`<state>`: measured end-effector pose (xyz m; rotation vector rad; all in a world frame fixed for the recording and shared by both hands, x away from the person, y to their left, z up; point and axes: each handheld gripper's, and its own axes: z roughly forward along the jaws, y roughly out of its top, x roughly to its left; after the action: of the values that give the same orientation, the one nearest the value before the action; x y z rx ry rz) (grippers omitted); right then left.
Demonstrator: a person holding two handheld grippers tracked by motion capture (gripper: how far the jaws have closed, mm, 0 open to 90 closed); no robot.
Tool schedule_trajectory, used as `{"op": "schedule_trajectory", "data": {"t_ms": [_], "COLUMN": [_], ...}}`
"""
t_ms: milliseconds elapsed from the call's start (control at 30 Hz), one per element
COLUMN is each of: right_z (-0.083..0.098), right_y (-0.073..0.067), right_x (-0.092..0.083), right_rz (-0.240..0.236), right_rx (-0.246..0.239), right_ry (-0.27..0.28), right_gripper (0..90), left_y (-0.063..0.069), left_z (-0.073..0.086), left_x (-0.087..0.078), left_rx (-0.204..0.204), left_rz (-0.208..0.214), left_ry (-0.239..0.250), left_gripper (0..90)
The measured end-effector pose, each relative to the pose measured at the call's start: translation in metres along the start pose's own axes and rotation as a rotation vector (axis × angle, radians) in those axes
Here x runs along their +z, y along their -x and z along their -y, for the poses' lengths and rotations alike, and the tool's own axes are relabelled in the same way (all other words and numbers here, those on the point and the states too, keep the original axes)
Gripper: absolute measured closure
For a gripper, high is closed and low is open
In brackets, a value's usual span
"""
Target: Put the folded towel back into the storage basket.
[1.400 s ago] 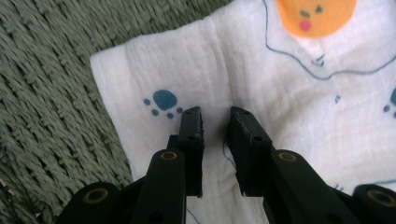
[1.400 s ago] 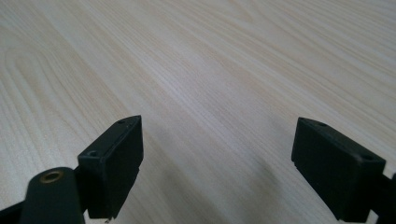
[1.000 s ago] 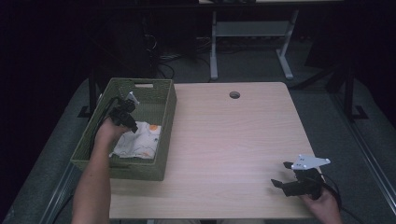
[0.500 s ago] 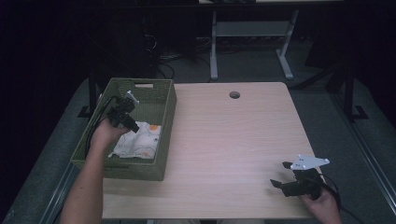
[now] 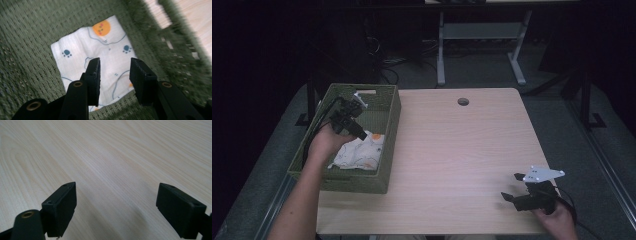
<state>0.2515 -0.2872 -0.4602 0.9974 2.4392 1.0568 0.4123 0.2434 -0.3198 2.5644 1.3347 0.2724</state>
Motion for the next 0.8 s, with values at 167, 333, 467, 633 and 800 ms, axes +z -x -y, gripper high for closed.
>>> {"op": "schedule_trajectory", "data": {"t_ms": [167, 333, 467, 633, 800], "right_z": [-0.001, -0.001, -0.001, -0.001, -0.002], "right_y": [-0.001, -0.001, -0.001, 0.0, 0.0], "right_x": [-0.001, -0.001, -0.001, 0.0, 0.0], "right_rz": [0.006, 0.004, 0.006, 0.006, 0.005], "right_rx": [-0.008, -0.003, -0.005, -0.009, -0.007], "right_ry": [-0.001, 0.002, 0.0, 0.001, 0.001], "right_gripper": [16.4, 16.4, 16.4, 16.4, 16.4], "left_y": [0.015, 0.027, 0.034, 0.041, 0.051], "left_z": [-0.005, -0.012, -0.017, -0.02, -0.025], "left_x": [-0.011, -0.019, -0.025, -0.028, -0.029], "left_rx": [0.035, 0.05, 0.06, 0.079, 0.095], "left_rz": [0.003, 0.018, 0.016, 0.022, 0.028], "left_ry": [0.01, 0.022, 0.033, 0.032, 0.035], "left_gripper": [60.3, 60.2, 59.2, 59.1, 58.7]}}
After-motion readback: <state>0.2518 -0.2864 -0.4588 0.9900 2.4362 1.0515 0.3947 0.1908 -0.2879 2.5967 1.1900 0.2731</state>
